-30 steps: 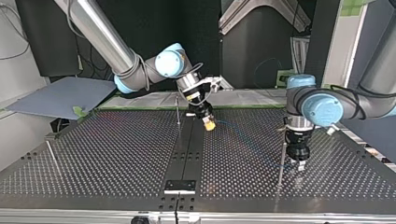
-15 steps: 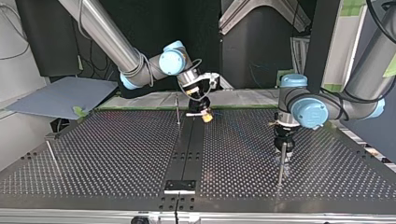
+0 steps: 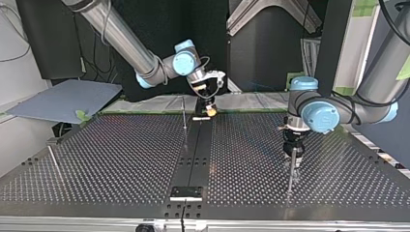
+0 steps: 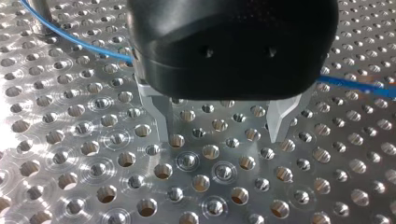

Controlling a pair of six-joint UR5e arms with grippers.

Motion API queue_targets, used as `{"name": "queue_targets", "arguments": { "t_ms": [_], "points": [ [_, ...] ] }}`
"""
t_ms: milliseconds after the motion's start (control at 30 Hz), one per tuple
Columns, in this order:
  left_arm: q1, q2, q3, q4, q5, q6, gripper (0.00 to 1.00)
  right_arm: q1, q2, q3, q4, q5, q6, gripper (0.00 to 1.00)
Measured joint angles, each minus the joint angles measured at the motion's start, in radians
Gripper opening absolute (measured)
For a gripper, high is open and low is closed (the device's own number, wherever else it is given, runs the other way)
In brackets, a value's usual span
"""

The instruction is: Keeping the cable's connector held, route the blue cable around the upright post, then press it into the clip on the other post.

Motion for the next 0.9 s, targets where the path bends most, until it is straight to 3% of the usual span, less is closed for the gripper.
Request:
{"name": "queue_targets", "arguments": {
  "t_ms": [600,900],
  "points": [
    [0.000,0.000,0.000,-0.001,-0.002,-0.012,1.00,0.003,0.155,0.000,-0.060,0.033,0.000,0.00],
    [0.001,0.000,0.000,-0.001,-0.001,-0.017,1.00,0.010,0.211,0.000,-0.081,0.055,0.000,0.00]
  ]
}}
